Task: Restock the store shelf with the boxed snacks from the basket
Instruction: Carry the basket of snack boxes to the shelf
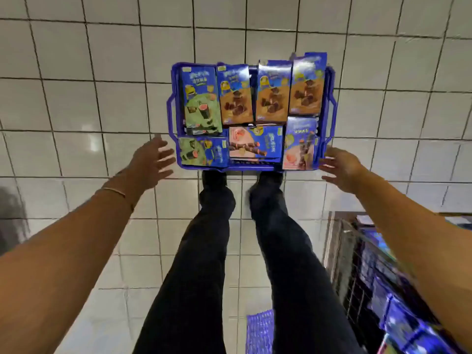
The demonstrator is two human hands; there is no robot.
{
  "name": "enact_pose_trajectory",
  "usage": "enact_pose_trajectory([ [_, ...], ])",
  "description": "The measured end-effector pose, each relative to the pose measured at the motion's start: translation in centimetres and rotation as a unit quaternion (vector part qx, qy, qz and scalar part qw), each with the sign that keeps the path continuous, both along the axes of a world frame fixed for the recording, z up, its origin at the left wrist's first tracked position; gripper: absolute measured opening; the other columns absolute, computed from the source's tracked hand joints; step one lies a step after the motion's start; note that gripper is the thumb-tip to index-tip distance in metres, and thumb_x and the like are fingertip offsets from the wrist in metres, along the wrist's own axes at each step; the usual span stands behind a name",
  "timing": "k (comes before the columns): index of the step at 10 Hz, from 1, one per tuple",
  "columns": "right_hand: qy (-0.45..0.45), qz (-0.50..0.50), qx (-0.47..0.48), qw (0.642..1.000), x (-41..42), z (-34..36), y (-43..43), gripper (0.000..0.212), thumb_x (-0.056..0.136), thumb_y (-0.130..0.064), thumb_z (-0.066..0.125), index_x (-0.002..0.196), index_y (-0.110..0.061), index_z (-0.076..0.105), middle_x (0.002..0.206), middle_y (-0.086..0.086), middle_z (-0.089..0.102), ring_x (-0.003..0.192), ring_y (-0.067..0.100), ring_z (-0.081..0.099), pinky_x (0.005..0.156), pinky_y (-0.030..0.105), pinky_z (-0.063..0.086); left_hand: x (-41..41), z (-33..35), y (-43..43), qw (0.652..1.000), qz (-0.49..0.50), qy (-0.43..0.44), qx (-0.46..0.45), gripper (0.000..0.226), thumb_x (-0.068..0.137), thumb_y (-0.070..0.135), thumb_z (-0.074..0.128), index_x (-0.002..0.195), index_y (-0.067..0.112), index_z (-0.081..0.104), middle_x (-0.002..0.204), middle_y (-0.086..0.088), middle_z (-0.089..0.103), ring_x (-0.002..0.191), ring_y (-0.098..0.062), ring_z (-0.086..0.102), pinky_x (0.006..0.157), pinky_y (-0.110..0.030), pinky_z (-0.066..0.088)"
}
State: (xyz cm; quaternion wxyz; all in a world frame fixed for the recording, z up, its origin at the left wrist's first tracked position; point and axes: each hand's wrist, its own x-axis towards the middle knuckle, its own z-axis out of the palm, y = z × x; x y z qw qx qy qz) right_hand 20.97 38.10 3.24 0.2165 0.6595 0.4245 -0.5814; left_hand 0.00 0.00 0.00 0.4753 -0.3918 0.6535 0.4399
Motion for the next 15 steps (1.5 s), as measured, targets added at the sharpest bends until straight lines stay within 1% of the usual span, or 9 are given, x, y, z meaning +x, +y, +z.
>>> enact_pose_trajectory([
  [1,0.026,-0.068,0.073,0.995,-3.2,-6.1,1.0,0.021,0.104,-0.022,0.048,0.09,-0.016,0.062,0.07,-0.001,0.068,0.061,0.013,0.066,0.051,0.02,0.048,-2.2,-5.7,1.1,0.999,0.01,0.027,-0.038,0.052,0.104,0.063,0.046,0.135,0.024,0.06,0.122,0.002,0.057,0.11,-0.019,0.053,0.098,-0.038,0.04],
  [3,-0.036,-0.058,0.263,0.962,-4.1,-15.2,3.1,0.049,0.093,-0.037,0.066,0.128,-0.007,0.048,0.109,0.008,0.058,0.082,0.018,0.057,0.07,0.027,0.049,-3.2,-13.4,3.9,0.997,0.038,0.071,-0.017,0.041,0.108,0.055,0.045,0.106,0.022,0.069,0.088,0.003,0.08,0.075,-0.016,0.077,0.064,-0.032,0.064],
  [5,0.018,-0.11,0.247,0.963,-3.2,-16.1,4.3,0.037,0.088,-0.017,0.074,0.098,-0.007,0.04,0.071,0.001,0.059,0.05,0.01,0.057,0.048,0.021,0.048,-3.4,-14.6,4.3,0.987,0.065,0.123,-0.085,0.059,0.094,0.055,0.072,0.127,0.007,0.066,0.123,-0.012,0.073,0.11,-0.029,0.073,0.097,-0.054,0.06],
  [7,0.0,-0.123,0.166,0.978,-3.3,-12.6,5.3,0.031,0.082,-0.027,0.08,0.097,-0.012,0.058,0.093,0.009,0.065,0.078,0.024,0.063,0.084,0.043,0.059,-3.3,-10.4,5.3,0.981,0.066,0.143,-0.112,0.058,0.093,0.048,0.075,0.128,0.004,0.064,0.117,-0.008,0.075,0.1,-0.022,0.074,0.086,-0.039,0.063],
  [8,-0.007,-0.117,0.188,0.975,-3.5,-8.7,5.4,0.03,0.077,-0.022,0.082,0.084,-0.007,0.057,0.083,0.007,0.066,0.069,0.022,0.063,0.058,0.029,0.056,-3.5,-6.2,5.9,0.976,0.065,0.171,-0.119,0.04,0.096,0.044,0.073,0.109,0.008,0.062,0.1,-0.005,0.07,0.087,-0.019,0.068,0.073,-0.031,0.06],
  [11,0.044,-0.088,0.288,0.953,-5.3,11.4,9.4,0.026,0.073,-0.028,0.08,0.072,-0.017,0.057,0.085,0.01,0.07,0.072,0.022,0.065,0.07,0.037,0.058,-6.7,17.4,11.0,0.96,0.037,0.233,-0.148,0.025,0.102,0.036,0.056,0.08,0.027,0.048,0.11,-0.007,0.06,0.113,-0.03,0.062,0.111,-0.054,0.05],
  [13,0.092,-0.09,0.333,0.934,-8.5,26.1,15.5,0.025,0.074,-0.032,0.079,0.068,-0.021,0.056,0.082,0.008,0.069,0.073,0.024,0.066,0.068,0.036,0.055,-10.2,33.7,17.2,0.949,0.049,0.283,-0.129,0.018,0.105,0.02,0.052,0.09,0.015,0.061,0.093,-0.005,0.07,0.097,-0.023,0.069,0.068,-0.027,0.062],
  [14,0.114,-0.102,0.338,0.929,-10.3,32.1,19.1,0.027,0.076,-0.03,0.079,0.07,-0.021,0.054,0.089,0.015,0.07,0.075,0.026,0.066,0.071,0.041,0.058,-11.8,39.4,20.3,0.953,0.069,0.277,-0.105,0.018,0.1,0.025,0.061,0.112,0.013,0.068,0.114,-0.013,0.077,0.103,-0.031,0.076,0.089,-0.05,0.063],
  [15,0.121,-0.086,0.344,0.927,-12.8,36.8,22.9,0.024,0.073,-0.028,0.077,0.068,-0.018,0.056,0.081,0.012,0.066,0.073,0.025,0.062,0.072,0.045,0.056,-14.3,43.4,23.6,0.952,0.066,0.288,-0.084,0.015,0.099,0.027,0.064,0.108,0.015,0.067,0.099,-0.008,0.078,0.085,-0.023,0.078,0.07,-0.043,0.064],
])
